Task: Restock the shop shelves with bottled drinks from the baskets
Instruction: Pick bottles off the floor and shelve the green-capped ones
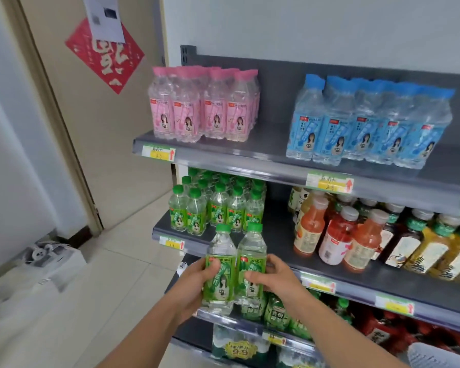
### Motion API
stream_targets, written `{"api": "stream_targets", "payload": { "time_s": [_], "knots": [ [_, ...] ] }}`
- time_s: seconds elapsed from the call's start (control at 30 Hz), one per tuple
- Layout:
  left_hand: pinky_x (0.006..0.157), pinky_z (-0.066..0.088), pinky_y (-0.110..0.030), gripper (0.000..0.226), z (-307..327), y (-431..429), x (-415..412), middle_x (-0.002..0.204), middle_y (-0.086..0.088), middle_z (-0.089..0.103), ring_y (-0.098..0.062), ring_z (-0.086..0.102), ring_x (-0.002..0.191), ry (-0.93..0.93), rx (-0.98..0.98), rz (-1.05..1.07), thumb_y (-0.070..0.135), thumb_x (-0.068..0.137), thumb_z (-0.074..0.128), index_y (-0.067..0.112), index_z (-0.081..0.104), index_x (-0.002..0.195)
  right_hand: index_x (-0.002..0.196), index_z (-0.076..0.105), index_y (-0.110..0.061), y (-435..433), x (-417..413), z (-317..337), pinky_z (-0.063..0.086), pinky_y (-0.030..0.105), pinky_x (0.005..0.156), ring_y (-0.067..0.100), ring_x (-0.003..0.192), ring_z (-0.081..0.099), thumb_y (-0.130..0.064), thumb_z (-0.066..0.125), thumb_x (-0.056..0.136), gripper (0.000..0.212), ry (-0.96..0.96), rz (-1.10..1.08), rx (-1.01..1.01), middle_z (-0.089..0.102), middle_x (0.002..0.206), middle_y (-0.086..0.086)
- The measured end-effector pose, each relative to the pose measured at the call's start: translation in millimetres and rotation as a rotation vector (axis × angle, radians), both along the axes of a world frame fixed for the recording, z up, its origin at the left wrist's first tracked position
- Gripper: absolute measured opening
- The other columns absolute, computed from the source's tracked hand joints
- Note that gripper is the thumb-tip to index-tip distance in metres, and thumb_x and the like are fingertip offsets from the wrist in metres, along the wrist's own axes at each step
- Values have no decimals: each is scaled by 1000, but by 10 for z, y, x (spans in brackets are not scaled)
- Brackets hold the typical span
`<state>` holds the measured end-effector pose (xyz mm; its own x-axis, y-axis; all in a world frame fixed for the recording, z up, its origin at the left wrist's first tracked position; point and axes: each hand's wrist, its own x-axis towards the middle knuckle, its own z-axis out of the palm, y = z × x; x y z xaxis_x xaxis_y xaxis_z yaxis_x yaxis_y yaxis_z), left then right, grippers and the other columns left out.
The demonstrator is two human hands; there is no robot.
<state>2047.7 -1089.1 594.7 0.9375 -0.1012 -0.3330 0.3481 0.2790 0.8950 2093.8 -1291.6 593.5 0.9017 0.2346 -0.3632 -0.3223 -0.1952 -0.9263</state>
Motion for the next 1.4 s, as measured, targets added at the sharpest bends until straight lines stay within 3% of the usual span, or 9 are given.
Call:
{"api": "stream_targets", "payload": {
  "time_s": [0.1,0.2,0.33,0.4,0.5,0.7,0.87,1.1,1.4],
  "knots": [
    [106,41,-51,44,62,195,161,122,-7,66,-24,61,116,-42,40,62,31,82,67,14,58,122,117,56,-24,189,176,61,50,32,83,18,111,60,-49,91,40,88,-46,-11,-12,64,122,-2],
    [107,39,-52,68,91,429,366,124,-5,64,-24,59,117,-89,71,96,40,66,81,16,55,125,114,58,-24,379,385,101,51,39,95,16,109,62,-37,94,49,75,-44,-32,-16,66,117,-4],
    [108,39,-51,77,67,769,636,129,-5,60,-24,57,118,-127,49,94,36,63,84,22,50,130,130,52,-25,656,680,67,48,44,101,17,117,58,-52,95,28,115,-85,-109,-27,60,128,-5],
    [108,39,-52,90,15,933,777,127,-5,61,-26,57,119,-139,60,94,42,50,90,22,51,129,132,51,-22,791,821,45,47,42,101,18,117,57,-50,96,28,116,-83,-151,-29,58,130,-4],
    [107,40,-51,71,-62,1106,915,124,-9,62,-27,59,115,-129,48,96,27,60,82,19,53,125,110,60,-22,973,994,-2,49,33,93,18,108,60,-19,93,57,63,-97,-195,-31,65,116,-2],
    [105,43,-45,51,-304,1310,1073,123,-7,63,-25,59,115,-102,35,91,9,81,73,17,51,127,141,43,-8,1222,1338,-213,39,32,108,22,124,51,-14,88,64,89,-143,-253,-135,51,140,6],
    [95,49,-39,44,-414,1390,1109,119,-7,64,-24,61,112,-68,20,111,2,84,67,16,53,124,147,33,-8,1352,1537,-327,32,34,114,24,136,40,-16,86,69,95,-157,-228,-208,38,151,8],
    [105,42,-50,57,-538,1450,1155,121,-9,64,-29,59,116,-40,12,110,11,73,74,13,52,126,135,50,-7,1523,1646,-485,43,28,99,20,111,56,-9,83,72,71,-203,-225,-295,59,131,7],
    [105,42,-50,65,-587,1341,1243,124,-11,61,-30,57,118,-38,-23,96,12,67,80,15,49,124,115,48,-13,1507,1719,-516,45,27,85,17,95,57,-14,85,69,59,-249,-192,-342,56,101,-4]
  ]
}}
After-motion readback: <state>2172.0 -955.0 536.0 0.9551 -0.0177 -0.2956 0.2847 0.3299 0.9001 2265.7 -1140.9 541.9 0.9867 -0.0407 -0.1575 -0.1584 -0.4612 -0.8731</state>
